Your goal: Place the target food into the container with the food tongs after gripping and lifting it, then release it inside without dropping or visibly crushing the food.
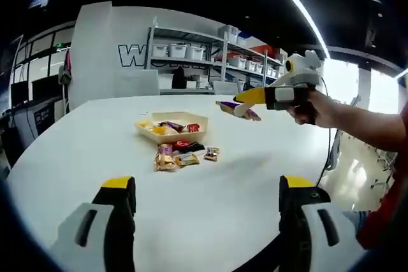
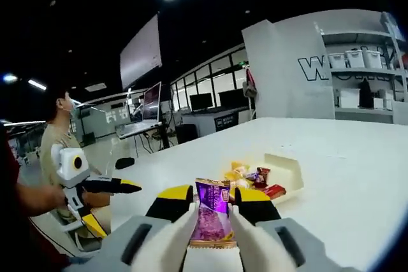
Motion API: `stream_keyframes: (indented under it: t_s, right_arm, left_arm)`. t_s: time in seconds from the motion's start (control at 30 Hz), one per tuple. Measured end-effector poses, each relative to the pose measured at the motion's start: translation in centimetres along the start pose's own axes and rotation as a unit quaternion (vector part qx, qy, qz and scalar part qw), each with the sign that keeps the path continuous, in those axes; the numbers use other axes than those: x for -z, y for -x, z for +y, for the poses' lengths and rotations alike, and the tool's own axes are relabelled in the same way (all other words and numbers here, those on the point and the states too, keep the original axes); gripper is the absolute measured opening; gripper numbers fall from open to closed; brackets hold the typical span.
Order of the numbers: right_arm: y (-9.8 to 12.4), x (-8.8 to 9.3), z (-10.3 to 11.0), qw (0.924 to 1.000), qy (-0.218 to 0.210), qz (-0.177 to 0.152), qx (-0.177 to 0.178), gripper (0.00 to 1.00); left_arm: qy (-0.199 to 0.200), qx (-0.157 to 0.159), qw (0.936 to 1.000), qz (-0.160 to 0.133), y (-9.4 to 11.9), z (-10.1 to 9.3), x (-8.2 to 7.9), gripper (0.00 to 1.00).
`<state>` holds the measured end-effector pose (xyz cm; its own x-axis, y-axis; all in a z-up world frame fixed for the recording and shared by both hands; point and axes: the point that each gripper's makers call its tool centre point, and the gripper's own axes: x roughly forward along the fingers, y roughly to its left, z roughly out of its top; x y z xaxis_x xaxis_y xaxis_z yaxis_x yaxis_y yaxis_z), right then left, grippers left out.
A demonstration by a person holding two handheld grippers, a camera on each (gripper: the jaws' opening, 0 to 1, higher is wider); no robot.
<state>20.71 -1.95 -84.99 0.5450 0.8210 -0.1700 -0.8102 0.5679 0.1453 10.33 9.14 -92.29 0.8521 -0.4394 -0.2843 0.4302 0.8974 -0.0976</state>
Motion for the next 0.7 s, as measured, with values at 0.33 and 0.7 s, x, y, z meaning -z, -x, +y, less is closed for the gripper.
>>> stream_keyframes:
  t_s: [0.33,0.7]
  right_arm:
    - [-1.3,-2.0,-1.1,0.9998,0.018,-0.002,0.009,0.21]
    - [-3.2,-4.0,-3.6,0.9988,0.034,-0.004,0.036,0.21]
  left_arm:
    - [0.037,0.006,0.9993,0.009,0.1,0.1,1.2,0.86]
    - [0.041,-0.024,0.9989,0.002,0.1,1.9,1.7,0.99]
